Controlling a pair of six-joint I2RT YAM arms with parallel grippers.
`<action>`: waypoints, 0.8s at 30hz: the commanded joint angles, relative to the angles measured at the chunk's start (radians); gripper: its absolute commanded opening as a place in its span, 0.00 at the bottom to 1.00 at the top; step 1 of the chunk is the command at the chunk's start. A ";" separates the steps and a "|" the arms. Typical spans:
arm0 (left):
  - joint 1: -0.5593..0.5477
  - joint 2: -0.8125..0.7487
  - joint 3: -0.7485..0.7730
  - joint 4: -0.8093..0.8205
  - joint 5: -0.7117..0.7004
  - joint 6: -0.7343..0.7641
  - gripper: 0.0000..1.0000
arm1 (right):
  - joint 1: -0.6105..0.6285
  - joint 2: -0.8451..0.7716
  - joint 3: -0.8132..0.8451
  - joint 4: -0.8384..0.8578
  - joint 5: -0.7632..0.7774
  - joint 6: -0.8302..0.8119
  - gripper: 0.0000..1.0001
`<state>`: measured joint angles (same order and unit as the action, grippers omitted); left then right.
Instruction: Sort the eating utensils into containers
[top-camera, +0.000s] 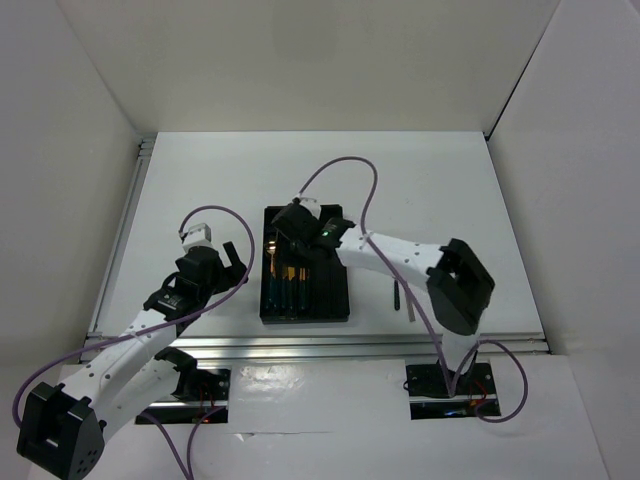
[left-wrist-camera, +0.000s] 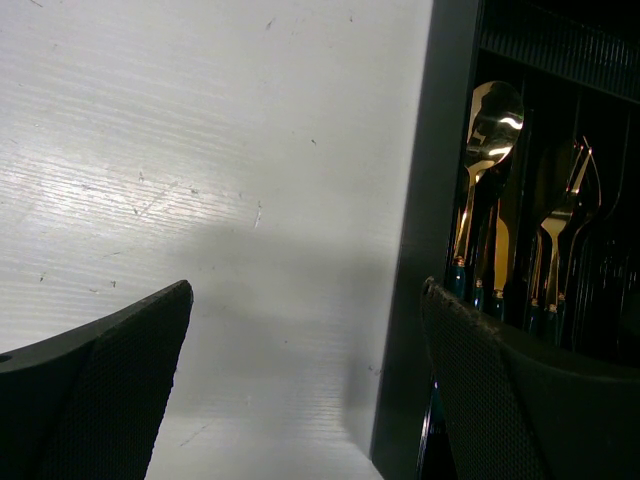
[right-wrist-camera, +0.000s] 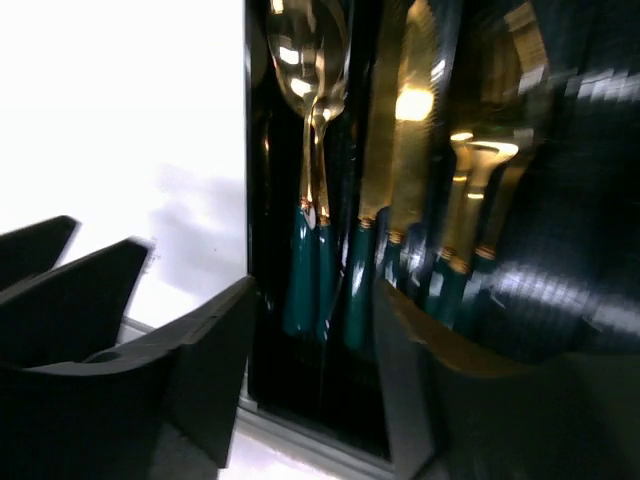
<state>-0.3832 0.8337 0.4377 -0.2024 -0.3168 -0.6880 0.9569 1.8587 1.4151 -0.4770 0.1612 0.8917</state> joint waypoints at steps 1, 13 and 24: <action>0.004 -0.015 -0.002 0.027 -0.005 -0.008 1.00 | -0.023 -0.191 0.001 -0.126 0.179 -0.022 0.59; 0.004 -0.015 -0.002 0.027 -0.005 -0.008 1.00 | -0.420 -0.515 -0.412 -0.262 0.152 -0.042 0.63; 0.004 -0.015 -0.002 0.037 0.004 -0.008 1.00 | -0.570 -0.484 -0.604 -0.201 0.052 -0.120 0.51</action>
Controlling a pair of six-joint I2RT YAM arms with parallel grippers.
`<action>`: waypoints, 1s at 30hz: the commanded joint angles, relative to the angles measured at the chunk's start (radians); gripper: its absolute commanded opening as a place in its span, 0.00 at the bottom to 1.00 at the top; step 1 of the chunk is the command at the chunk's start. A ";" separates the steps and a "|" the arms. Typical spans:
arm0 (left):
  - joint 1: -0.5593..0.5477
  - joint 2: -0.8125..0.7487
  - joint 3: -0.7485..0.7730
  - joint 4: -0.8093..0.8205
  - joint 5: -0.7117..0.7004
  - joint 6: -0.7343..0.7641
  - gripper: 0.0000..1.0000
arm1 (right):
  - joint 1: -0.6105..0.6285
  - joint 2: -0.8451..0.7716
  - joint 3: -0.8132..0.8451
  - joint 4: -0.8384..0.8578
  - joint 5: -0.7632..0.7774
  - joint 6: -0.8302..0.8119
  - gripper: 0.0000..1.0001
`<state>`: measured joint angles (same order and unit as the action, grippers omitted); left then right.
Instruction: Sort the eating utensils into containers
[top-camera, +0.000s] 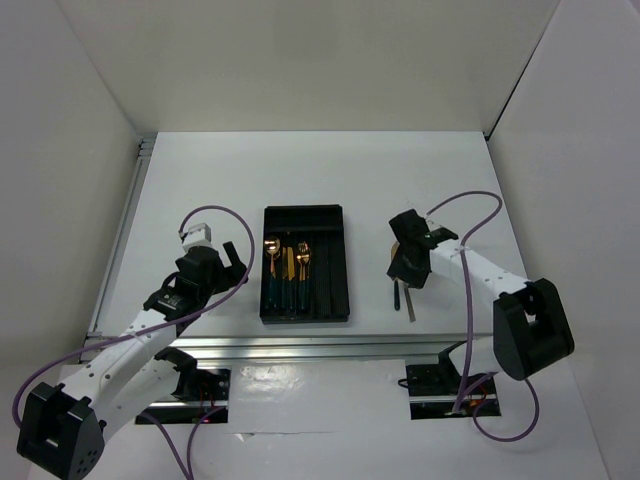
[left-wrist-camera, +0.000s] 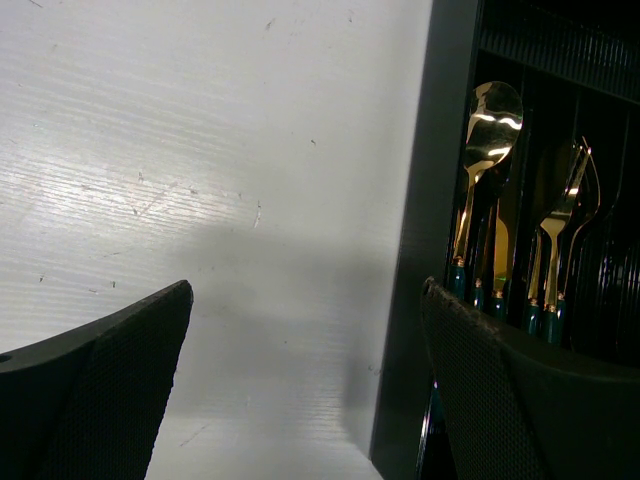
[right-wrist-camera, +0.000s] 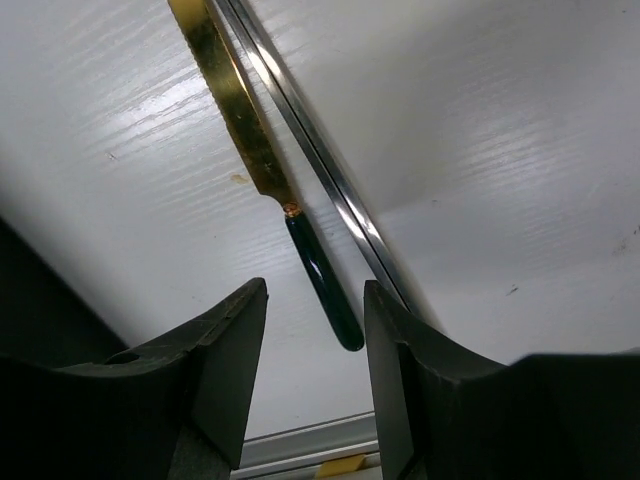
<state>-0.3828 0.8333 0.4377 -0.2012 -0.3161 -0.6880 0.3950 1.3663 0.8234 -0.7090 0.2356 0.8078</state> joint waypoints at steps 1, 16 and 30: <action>0.004 -0.014 -0.002 0.036 0.003 -0.008 1.00 | -0.008 0.008 -0.021 0.031 -0.033 -0.048 0.51; 0.004 -0.005 -0.002 0.036 0.003 -0.008 1.00 | -0.008 0.079 -0.059 0.117 -0.091 -0.059 0.43; 0.004 -0.005 -0.002 0.036 0.003 -0.008 1.00 | -0.008 0.158 -0.087 0.174 -0.100 -0.078 0.19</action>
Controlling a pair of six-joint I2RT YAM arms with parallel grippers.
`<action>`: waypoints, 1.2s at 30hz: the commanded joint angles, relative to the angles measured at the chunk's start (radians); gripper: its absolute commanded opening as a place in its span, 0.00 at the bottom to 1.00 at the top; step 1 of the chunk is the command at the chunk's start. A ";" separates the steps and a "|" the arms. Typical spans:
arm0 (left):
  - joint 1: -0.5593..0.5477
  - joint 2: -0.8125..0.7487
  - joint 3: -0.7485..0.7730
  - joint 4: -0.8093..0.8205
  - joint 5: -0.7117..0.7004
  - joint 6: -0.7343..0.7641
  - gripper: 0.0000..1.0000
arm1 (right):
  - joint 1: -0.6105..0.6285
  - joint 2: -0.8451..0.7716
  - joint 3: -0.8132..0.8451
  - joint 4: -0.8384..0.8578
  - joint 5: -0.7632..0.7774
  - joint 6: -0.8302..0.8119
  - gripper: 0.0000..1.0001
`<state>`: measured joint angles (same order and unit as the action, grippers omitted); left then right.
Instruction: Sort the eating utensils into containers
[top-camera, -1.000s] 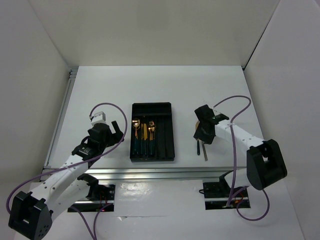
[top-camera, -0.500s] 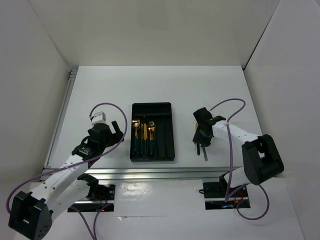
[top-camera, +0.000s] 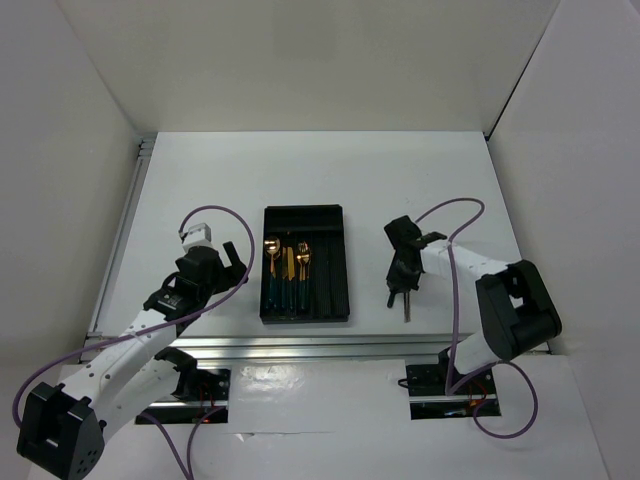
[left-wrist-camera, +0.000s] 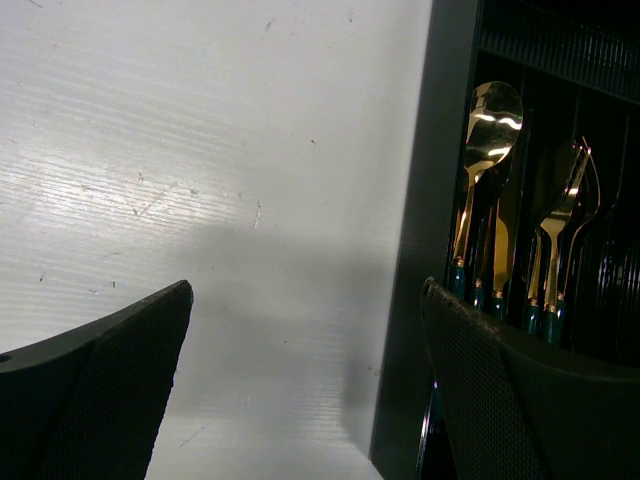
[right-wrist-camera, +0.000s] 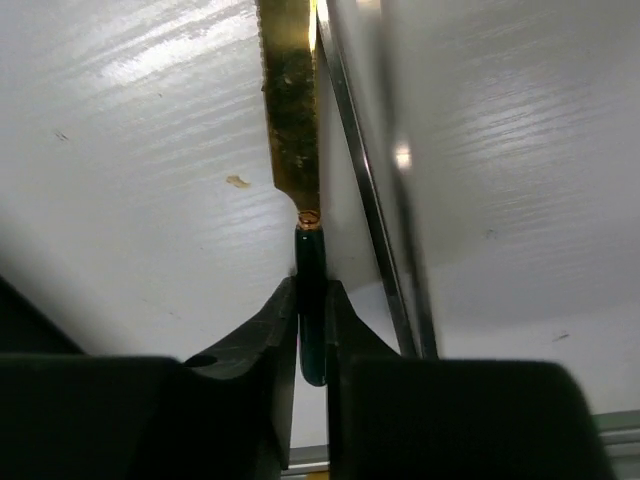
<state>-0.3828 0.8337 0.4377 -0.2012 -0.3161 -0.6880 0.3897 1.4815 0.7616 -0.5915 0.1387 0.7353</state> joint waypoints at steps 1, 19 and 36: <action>0.004 -0.005 -0.002 0.036 0.003 -0.008 1.00 | -0.003 0.065 -0.025 0.065 -0.004 -0.005 0.11; 0.004 -0.005 -0.002 0.036 0.003 -0.008 1.00 | 0.179 -0.093 0.315 -0.024 -0.014 -0.044 0.00; 0.004 -0.015 -0.002 0.036 -0.006 -0.008 1.00 | 0.534 0.243 0.522 0.148 -0.022 0.174 0.00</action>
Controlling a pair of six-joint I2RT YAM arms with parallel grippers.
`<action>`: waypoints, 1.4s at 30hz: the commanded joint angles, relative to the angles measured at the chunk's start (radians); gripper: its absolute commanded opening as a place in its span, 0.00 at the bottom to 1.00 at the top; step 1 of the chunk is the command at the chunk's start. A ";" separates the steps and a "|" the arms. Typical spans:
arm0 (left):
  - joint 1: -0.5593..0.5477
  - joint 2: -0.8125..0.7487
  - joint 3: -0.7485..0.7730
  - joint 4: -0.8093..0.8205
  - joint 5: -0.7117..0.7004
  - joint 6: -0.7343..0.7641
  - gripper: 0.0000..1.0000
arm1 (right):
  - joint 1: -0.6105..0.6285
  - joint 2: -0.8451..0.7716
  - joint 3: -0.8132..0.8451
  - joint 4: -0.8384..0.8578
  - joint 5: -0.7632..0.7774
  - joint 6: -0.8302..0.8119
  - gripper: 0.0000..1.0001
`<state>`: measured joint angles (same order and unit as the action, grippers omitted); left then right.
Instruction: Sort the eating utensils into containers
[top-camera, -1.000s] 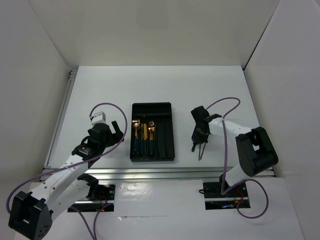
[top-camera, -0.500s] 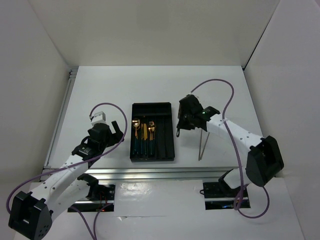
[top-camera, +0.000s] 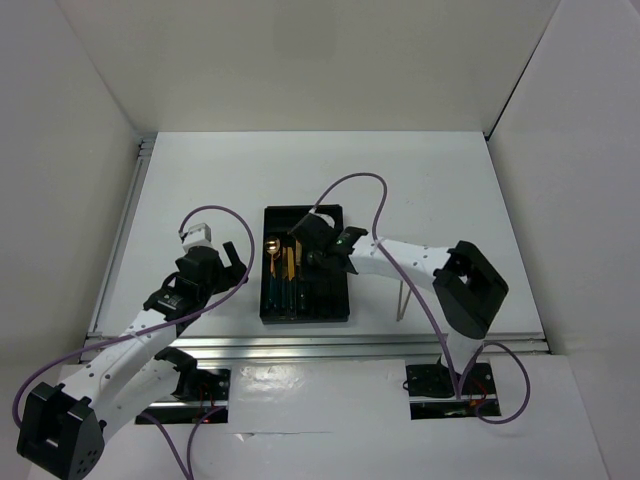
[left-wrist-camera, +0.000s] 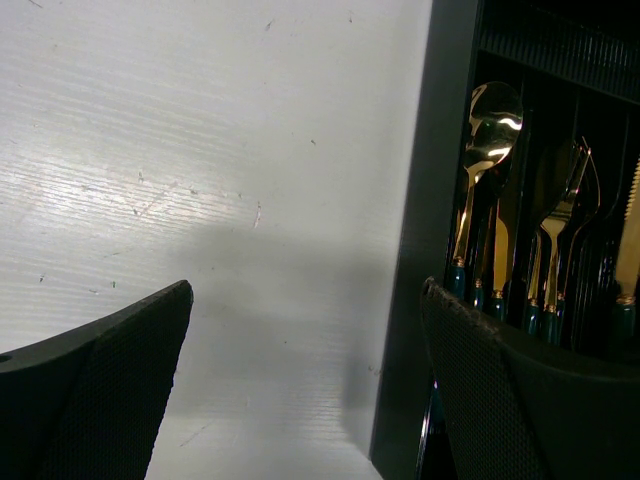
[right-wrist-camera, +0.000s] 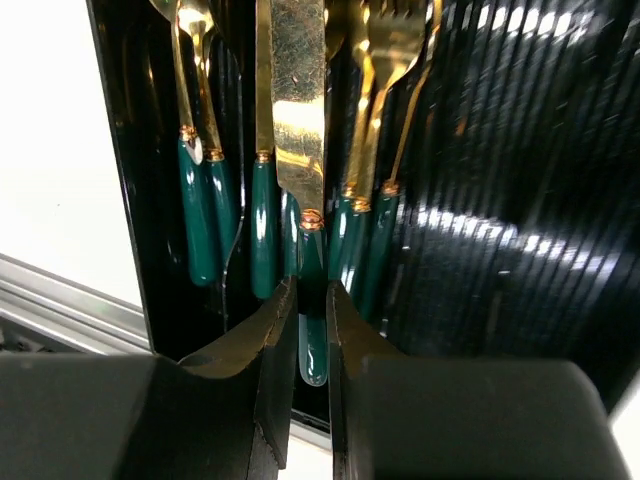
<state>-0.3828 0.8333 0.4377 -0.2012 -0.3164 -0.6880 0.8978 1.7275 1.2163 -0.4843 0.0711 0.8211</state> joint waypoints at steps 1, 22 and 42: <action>0.004 -0.014 -0.002 0.036 -0.006 -0.008 1.00 | 0.026 0.007 0.068 0.065 0.045 0.089 0.00; 0.004 -0.014 -0.002 0.036 -0.006 -0.008 1.00 | 0.035 0.125 0.071 0.122 -0.051 0.147 0.00; 0.004 -0.014 -0.002 0.036 -0.006 -0.008 1.00 | 0.044 0.147 0.152 0.013 -0.021 0.125 0.39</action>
<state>-0.3828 0.8333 0.4377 -0.2012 -0.3164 -0.6880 0.9318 1.8877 1.3300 -0.4450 0.0261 0.9485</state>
